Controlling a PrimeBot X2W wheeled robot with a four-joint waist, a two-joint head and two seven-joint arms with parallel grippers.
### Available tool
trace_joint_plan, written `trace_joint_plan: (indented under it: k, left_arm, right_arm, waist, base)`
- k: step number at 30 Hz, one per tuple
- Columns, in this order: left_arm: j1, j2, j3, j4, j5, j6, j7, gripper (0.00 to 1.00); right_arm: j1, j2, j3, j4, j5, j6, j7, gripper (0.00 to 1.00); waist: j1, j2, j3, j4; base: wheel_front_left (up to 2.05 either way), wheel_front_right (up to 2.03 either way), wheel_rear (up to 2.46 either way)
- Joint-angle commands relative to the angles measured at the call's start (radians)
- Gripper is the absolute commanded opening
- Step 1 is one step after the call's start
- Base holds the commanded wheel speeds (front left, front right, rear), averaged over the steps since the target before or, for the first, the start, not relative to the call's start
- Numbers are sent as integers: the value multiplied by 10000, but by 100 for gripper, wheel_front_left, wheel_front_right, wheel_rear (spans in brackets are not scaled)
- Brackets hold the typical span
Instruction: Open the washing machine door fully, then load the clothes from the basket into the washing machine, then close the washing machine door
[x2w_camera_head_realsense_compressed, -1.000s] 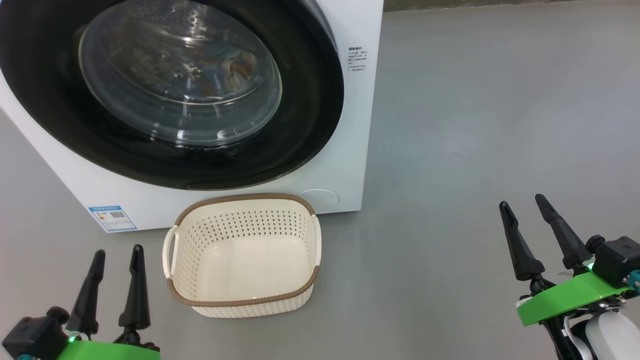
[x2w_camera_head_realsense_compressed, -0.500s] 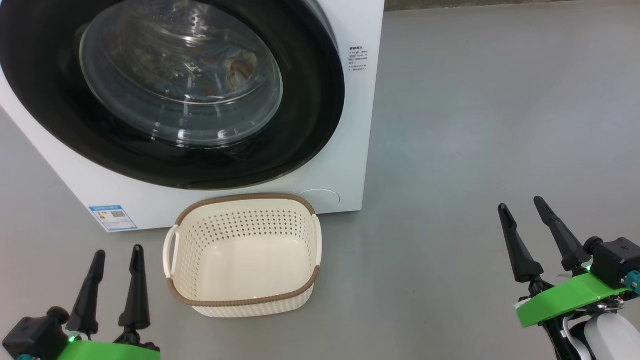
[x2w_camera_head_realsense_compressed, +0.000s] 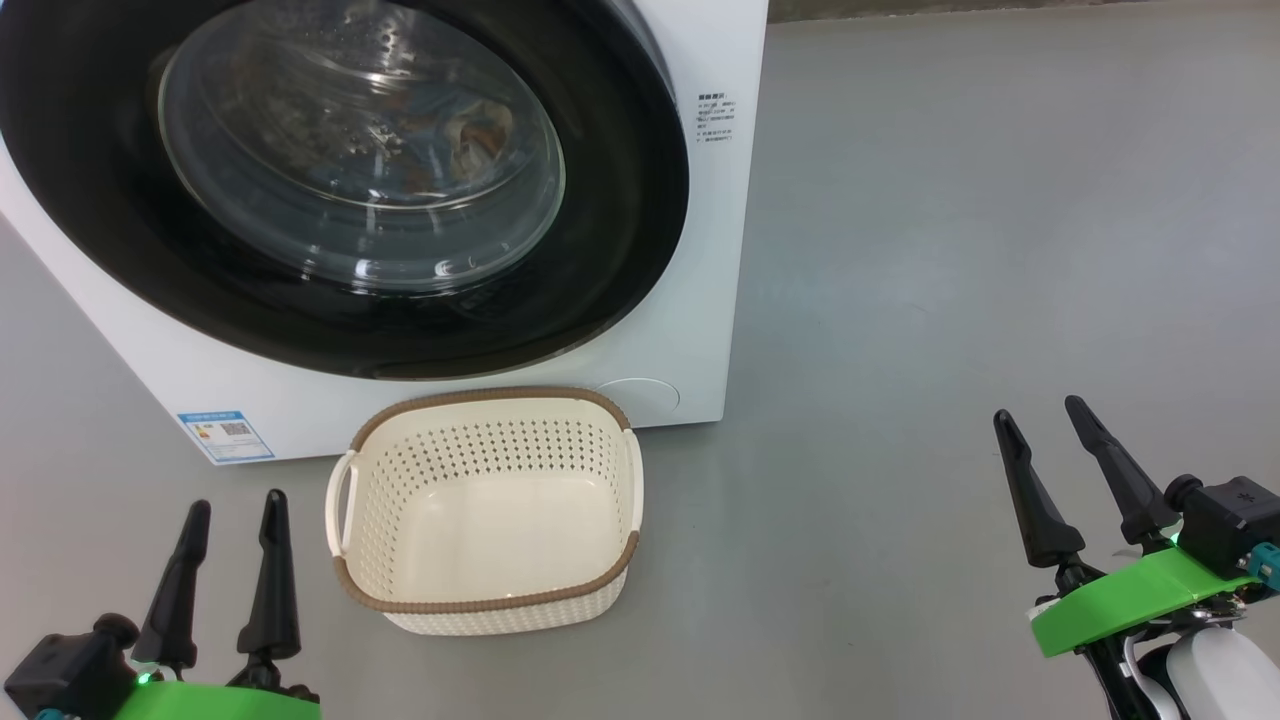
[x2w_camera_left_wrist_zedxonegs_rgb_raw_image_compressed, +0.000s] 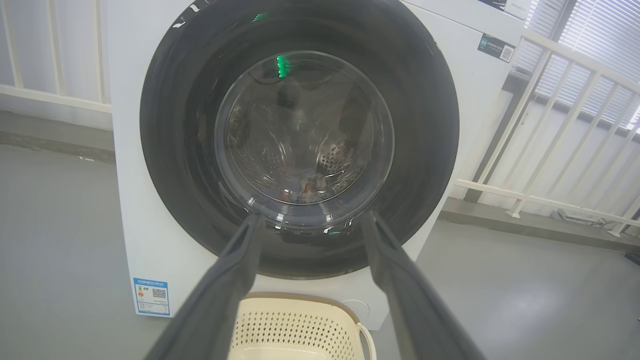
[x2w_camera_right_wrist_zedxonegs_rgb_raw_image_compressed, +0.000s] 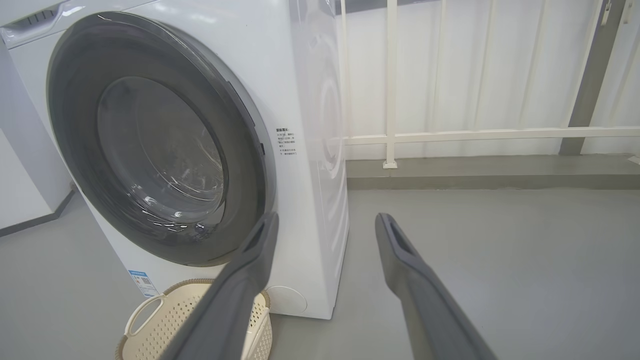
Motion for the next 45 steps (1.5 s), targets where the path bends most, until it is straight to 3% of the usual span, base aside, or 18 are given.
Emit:
trace_joint_plan:
  k: [1,3,4,9,16,21,45]
  left_arm:
    - [-327,289,340,-190,-152,-21,-65,100]
    - [-322,286,284,-172,-226,-21,-65,100]
    - [0,1,-34,17,-187,0,0,0]
    - [217,-377,-134,584,-210,2,9,0]
    - [208,-443,-32,556,-803,1,213,0]
    - [179,-490,43,565,-1224,0,358,0]
    - [69,-717,410,554,-3239,-5,1065,0]
  right_arm:
    - [-113,-155,209,-189,160,-27,-49,100]
    - [-117,-154,212,-183,170,-27,-49,100]
    - [-1,3,8,9,14,0,0,0]
    - [379,391,193,589,-4,0,20,0]
    - [405,483,49,534,668,-2,206,0]
    - [399,549,-55,526,1145,-3,339,0]
    - [400,884,-583,431,3409,-8,1003,0]
  waist:
    - [0,0,1,1]
    - [0,0,4,1]
    - [0,0,3,1]
    - [0,0,3,1]
    - [23,0,-43,14]
    - [1,0,-38,23]
    - [0,0,-111,68]
  base:
    - [0,0,0]
    - [0,0,0]
    - [0,0,0]
    - [0,0,0]
    - [0,0,0]
    - [0,0,0]
    - [0,0,0]
